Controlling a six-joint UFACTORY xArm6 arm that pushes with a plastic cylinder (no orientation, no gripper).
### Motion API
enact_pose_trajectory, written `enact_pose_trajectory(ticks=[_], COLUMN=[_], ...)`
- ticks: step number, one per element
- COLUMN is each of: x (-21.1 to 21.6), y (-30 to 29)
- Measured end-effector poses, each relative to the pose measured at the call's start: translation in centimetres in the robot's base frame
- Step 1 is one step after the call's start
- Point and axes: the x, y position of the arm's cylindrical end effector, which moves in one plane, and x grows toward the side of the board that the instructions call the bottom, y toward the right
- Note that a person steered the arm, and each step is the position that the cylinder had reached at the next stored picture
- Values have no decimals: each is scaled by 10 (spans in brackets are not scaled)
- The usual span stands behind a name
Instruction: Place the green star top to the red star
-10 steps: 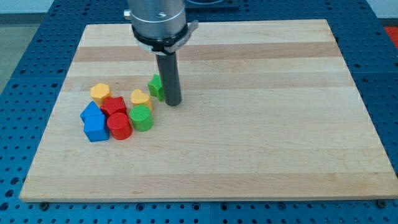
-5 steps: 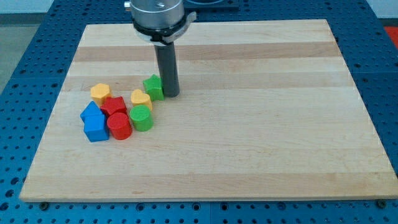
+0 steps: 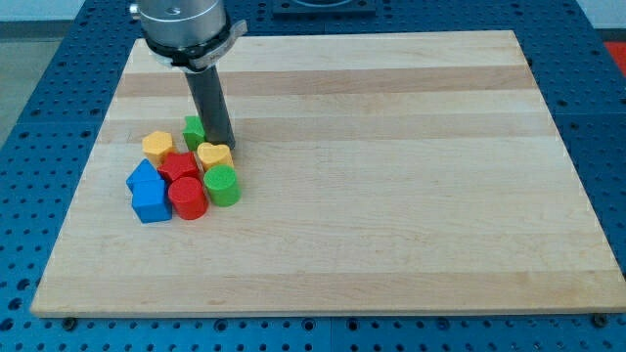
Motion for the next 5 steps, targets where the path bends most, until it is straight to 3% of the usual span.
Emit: enact_pose_trajectory(ticks=[1, 2, 3, 5], x=[-8, -51, -66, -18], y=[29, 58, 40, -19])
